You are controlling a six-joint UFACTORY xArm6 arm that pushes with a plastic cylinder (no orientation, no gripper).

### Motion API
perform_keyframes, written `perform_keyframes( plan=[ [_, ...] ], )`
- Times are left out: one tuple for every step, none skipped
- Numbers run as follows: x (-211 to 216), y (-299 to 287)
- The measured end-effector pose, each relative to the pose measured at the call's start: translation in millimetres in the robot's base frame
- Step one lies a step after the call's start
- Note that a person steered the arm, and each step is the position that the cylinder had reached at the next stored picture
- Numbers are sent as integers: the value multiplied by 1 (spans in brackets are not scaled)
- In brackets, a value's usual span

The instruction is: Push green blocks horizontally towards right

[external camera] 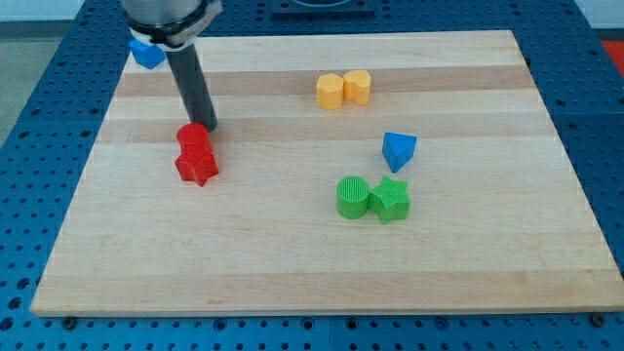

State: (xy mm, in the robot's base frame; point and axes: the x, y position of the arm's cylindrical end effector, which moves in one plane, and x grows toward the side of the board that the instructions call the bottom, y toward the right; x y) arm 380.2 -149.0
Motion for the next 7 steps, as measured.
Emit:
perform_keyframes(
  plan=[
    [8, 31],
    [39, 53],
    [82, 73],
    [104, 114],
    [122, 165],
    [122, 215],
    [103, 223]
  ],
)
